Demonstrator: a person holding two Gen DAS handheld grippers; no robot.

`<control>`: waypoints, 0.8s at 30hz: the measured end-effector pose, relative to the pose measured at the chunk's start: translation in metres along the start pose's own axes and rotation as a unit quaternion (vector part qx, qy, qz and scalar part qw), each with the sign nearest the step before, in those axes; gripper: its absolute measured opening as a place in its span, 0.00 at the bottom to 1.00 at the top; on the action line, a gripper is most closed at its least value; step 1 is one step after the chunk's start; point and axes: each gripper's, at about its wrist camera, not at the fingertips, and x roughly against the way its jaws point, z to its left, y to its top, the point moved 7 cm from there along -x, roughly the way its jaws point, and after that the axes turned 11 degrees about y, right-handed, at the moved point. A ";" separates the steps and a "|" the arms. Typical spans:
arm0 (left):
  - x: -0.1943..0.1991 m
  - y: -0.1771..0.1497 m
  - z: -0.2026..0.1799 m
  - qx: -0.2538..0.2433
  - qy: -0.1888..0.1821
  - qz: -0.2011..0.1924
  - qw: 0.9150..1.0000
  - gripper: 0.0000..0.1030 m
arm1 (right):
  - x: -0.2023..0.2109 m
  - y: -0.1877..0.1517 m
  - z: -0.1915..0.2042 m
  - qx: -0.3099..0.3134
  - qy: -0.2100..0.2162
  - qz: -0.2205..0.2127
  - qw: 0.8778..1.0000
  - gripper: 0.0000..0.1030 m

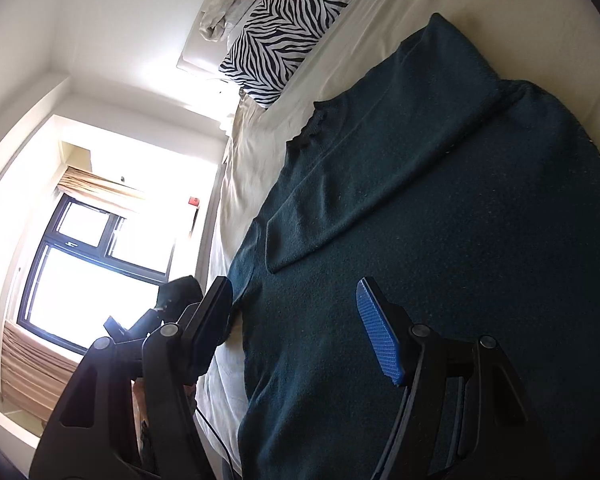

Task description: Fold small clothes

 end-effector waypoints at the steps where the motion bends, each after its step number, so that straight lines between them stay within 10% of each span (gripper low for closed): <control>1: -0.007 -0.014 -0.035 -0.040 -0.004 0.000 0.999 0.09 | 0.008 0.002 -0.006 -0.003 -0.001 -0.005 1.000 0.63; 4: -0.039 -0.085 -0.136 -0.191 -0.011 0.031 0.981 0.14 | 0.029 0.008 -0.026 -0.018 -0.009 -0.020 1.000 0.63; 8: -0.061 -0.168 -0.161 -0.311 0.012 0.063 0.948 0.33 | 0.052 0.015 -0.046 -0.023 -0.031 -0.031 0.999 0.63; 14: -0.004 -0.141 -0.097 -0.237 -0.023 0.027 0.971 0.82 | 0.018 0.023 -0.046 -0.006 -0.046 0.001 0.999 0.63; 24: 0.002 -0.107 0.012 -0.075 -0.032 0.049 0.995 0.74 | -0.138 0.002 -0.023 0.063 -0.138 0.128 0.980 0.62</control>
